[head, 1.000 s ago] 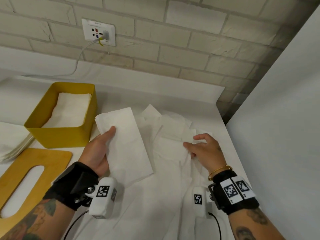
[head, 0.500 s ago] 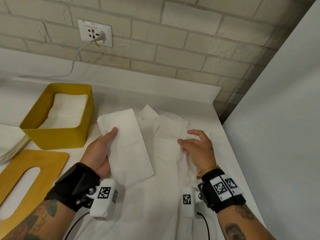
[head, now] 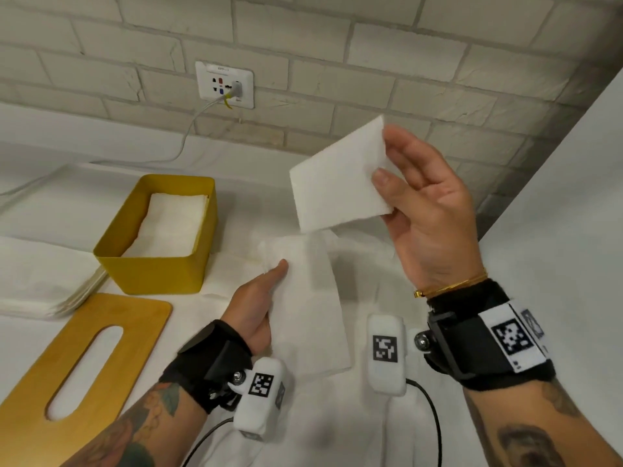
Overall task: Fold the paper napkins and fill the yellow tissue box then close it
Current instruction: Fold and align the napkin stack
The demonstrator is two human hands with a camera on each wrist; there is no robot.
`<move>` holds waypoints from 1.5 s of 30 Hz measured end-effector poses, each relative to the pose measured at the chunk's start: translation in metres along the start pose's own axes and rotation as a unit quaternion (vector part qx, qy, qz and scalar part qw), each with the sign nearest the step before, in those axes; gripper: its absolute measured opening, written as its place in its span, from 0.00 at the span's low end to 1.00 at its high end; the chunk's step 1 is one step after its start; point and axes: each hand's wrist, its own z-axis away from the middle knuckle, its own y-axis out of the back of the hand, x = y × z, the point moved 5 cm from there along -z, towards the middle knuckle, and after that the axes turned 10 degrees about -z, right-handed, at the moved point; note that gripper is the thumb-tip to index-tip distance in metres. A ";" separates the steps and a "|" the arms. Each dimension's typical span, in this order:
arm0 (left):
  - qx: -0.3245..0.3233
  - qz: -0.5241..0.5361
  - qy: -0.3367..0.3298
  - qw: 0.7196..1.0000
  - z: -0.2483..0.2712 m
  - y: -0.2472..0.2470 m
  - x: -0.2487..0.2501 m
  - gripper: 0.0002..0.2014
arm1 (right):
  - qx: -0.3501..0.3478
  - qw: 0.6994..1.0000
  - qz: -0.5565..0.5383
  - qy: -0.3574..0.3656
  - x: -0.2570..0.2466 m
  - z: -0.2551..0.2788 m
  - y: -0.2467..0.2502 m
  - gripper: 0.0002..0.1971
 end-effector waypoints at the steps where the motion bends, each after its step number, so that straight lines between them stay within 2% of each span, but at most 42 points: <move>1: -0.011 0.007 0.001 1.000 -0.002 -0.002 -0.001 0.17 | 0.013 1.000 -0.004 -0.016 0.009 0.006 0.002 0.22; 4: -0.050 0.052 0.010 0.997 -0.010 -0.004 -0.005 0.21 | 0.078 0.990 0.062 -0.096 0.051 0.037 0.025 0.21; 8: -0.101 0.108 -0.005 0.989 -0.017 0.000 -0.004 0.33 | 0.105 0.964 0.157 -0.185 0.092 0.083 0.046 0.19; 11: -0.060 0.114 -0.011 0.992 -0.018 0.009 -0.002 0.31 | 0.108 0.957 0.184 -0.198 0.102 0.102 0.055 0.18; 18: -0.029 0.124 -0.011 0.992 -0.021 0.011 -0.004 0.32 | 0.101 0.948 0.214 -0.212 0.108 0.110 0.064 0.19; 24: -0.030 0.113 -0.007 0.993 -0.019 0.011 -0.001 0.41 | 0.104 0.943 0.221 -0.226 0.113 0.113 0.073 0.20; 25: -0.033 0.104 -0.010 0.994 -0.017 0.010 0.000 0.40 | 0.102 0.942 0.223 -0.229 0.113 0.113 0.072 0.20; 28: -0.037 0.059 -0.029 0.997 -0.013 0.008 0.005 0.26 | 0.093 0.934 0.250 -0.236 0.111 0.112 0.071 0.17; 30: -0.040 0.016 -0.045 0.998 -0.010 0.006 0.009 0.22 | 0.099 0.925 0.290 -0.226 0.103 0.105 0.068 0.14; 32: -0.053 -0.016 -0.065 0.996 -0.006 -0.001 0.015 0.19 | 0.090 0.915 0.333 -0.208 0.093 0.093 0.063 0.20; 35: -0.096 -0.064 -0.091 0.989 0.003 -0.018 0.027 0.17 | 0.056 0.933 0.277 -0.223 0.092 0.070 0.049 0.29; 37: -0.117 -0.088 -0.111 0.983 0.007 -0.027 0.035 0.17 | 0.053 0.937 0.255 -0.231 0.095 0.058 0.044 0.30; 39: -0.108 -0.103 -0.134 0.980 0.009 -0.029 0.046 0.15 | 0.061 0.938 0.247 -0.235 0.103 0.056 0.047 0.29; 43: -0.064 -0.104 -0.169 0.978 0.010 -0.014 0.062 0.12 | 0.030 0.904 0.260 -0.338 0.123 0.091 0.063 0.21; 45: -0.055 -0.111 -0.168 0.978 0.013 -0.006 0.062 0.11 | 0.002 0.894 0.268 -0.360 0.124 0.099 0.065 0.18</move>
